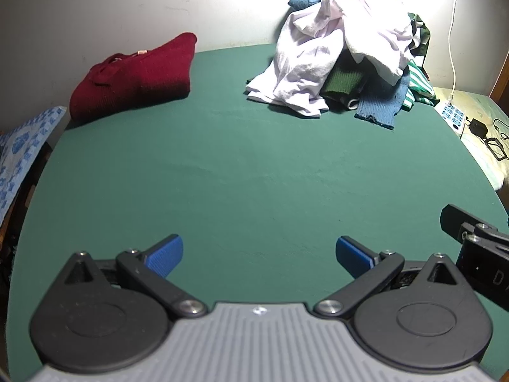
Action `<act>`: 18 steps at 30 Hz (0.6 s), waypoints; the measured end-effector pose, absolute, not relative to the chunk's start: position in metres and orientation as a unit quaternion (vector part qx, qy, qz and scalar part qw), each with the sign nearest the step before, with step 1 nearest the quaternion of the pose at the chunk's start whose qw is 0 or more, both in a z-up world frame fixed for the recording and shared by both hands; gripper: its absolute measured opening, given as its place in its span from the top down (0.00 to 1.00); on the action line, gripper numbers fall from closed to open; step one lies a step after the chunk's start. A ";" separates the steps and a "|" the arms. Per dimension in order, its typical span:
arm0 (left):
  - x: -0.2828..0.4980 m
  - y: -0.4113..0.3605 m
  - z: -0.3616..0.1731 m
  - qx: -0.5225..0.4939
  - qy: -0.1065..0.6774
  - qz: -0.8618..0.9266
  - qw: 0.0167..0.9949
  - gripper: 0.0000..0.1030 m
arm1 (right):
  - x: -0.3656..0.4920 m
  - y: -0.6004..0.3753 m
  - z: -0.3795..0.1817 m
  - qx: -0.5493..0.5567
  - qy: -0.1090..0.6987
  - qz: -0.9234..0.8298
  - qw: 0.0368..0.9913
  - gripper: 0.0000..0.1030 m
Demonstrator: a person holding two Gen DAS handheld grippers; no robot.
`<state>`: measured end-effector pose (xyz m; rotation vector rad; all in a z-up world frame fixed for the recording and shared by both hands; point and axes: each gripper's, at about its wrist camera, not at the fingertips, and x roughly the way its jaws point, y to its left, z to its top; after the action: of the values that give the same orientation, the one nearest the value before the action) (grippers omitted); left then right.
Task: Fold clothes
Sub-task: 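Move both grippers toward the clothes heap, open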
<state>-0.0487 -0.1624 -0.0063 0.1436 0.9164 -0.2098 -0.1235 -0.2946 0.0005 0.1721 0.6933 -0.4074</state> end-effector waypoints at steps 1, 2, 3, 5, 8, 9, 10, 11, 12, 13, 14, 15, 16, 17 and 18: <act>-0.049 -0.163 -0.007 0.069 0.442 -0.101 0.889 0.01 | -0.124 -0.295 0.000 0.084 0.337 -0.198 0.916 0.12; -0.048 -0.163 -0.007 0.070 0.443 -0.100 0.888 0.01 | -0.124 -0.295 -0.001 0.085 0.338 -0.198 0.916 0.12; -0.048 -0.164 -0.007 0.070 0.444 -0.100 0.888 0.01 | -0.123 -0.296 -0.001 0.086 0.339 -0.198 0.916 0.12; -0.047 -0.165 -0.008 0.070 0.445 -0.100 0.887 0.01 | -0.123 -0.297 -0.002 0.087 0.340 -0.197 0.915 0.12; -0.046 -0.167 -0.010 0.072 0.447 -0.099 0.886 0.01 | -0.122 -0.298 -0.004 0.088 0.343 -0.197 0.914 0.12; -0.046 -0.167 -0.011 0.073 0.448 -0.099 0.885 0.01 | -0.121 -0.299 -0.005 0.089 0.343 -0.197 0.914 0.12; -0.045 -0.167 -0.012 0.073 0.449 -0.099 0.885 0.01 | -0.121 -0.299 -0.006 0.089 0.344 -0.197 0.913 0.12; -0.044 -0.168 -0.013 0.074 0.450 -0.100 0.884 0.01 | -0.120 -0.300 -0.006 0.090 0.345 -0.197 0.913 0.12; -0.043 -0.168 -0.013 0.075 0.451 -0.101 0.884 0.01 | -0.119 -0.300 -0.007 0.090 0.347 -0.198 0.912 0.12; -0.042 -0.169 -0.014 0.076 0.451 -0.101 0.883 0.01 | -0.118 -0.301 -0.008 0.091 0.348 -0.198 0.912 0.12; -0.041 -0.169 -0.015 0.078 0.451 -0.103 0.883 0.01 | -0.117 -0.301 -0.008 0.093 0.349 -0.199 0.911 0.12; -0.039 -0.170 -0.016 0.081 0.451 -0.104 0.883 0.01 | -0.115 -0.302 -0.009 0.094 0.350 -0.200 0.910 0.12; -0.037 -0.171 -0.016 0.084 0.451 -0.107 0.882 0.01 | -0.114 -0.303 -0.009 0.096 0.351 -0.202 0.910 0.12; -0.035 -0.172 -0.017 0.087 0.451 -0.110 0.881 0.01 | -0.112 -0.303 -0.010 0.097 0.352 -0.203 0.909 0.12; -0.034 -0.173 -0.018 0.090 0.451 -0.113 0.881 0.01 | -0.111 -0.304 -0.010 0.099 0.353 -0.205 0.908 0.12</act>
<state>-0.0335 -0.1732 -0.0181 0.1867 0.9400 -0.2352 -0.1106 -0.3040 -0.0100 0.2043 0.7279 -0.4230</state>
